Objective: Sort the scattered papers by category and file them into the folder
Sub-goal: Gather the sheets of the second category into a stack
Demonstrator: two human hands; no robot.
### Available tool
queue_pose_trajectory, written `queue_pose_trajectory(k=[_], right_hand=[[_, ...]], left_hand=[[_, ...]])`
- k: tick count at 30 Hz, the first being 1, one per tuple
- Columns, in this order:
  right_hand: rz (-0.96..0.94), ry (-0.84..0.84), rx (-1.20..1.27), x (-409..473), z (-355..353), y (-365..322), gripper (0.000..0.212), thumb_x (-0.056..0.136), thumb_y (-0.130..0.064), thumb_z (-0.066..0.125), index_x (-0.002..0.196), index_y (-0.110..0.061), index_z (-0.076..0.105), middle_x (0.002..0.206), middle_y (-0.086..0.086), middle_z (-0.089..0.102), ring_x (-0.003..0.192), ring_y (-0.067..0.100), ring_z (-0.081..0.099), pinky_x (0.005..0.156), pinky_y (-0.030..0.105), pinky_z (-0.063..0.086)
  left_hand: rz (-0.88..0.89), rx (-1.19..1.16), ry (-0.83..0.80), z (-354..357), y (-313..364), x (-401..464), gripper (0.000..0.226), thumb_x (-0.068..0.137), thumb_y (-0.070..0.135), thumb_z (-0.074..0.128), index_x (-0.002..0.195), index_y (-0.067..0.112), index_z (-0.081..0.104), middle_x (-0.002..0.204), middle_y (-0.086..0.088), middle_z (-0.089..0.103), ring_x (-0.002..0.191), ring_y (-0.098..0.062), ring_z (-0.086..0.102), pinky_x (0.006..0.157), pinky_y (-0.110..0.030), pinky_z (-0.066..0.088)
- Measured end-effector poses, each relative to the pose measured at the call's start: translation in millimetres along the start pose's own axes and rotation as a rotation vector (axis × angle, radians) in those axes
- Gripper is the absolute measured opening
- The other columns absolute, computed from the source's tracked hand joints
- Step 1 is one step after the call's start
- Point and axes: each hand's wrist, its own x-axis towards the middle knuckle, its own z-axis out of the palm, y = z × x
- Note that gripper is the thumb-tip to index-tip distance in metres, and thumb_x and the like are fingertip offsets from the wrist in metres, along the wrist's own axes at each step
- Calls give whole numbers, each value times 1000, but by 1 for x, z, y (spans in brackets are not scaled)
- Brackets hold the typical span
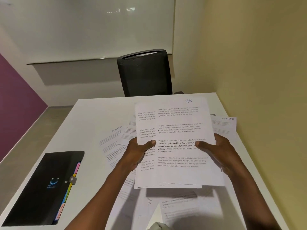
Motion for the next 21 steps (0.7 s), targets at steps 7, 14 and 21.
queue_pose_trajectory(k=[7,14,21], right_hand=[[48,21,234,4,15,26,48,75,0,78,117,-17,66,114,5,72,108,25,67,102,48,47],[-38,103,124,1,45,29,50,71,-12,83,118,-18,66,110,0,72,104,18,68,95,40,53],[-204,215,-37,3,28,11,37,85,-21,74,121,-16,66,110,-8,72,98,4,67,82,19,53]], left_hand=[[-69,1,-190,3,-15,2,39,97,17,63,134,7,59,127,-8,68,119,-25,64,101,-42,50],[92,166,-24,16,-24,5,34,89,20,73,122,14,67,114,1,74,110,-18,68,96,-37,54],[265,221,122,31,-15,-5,29,89,25,73,117,24,65,105,15,72,94,1,69,74,-17,55]])
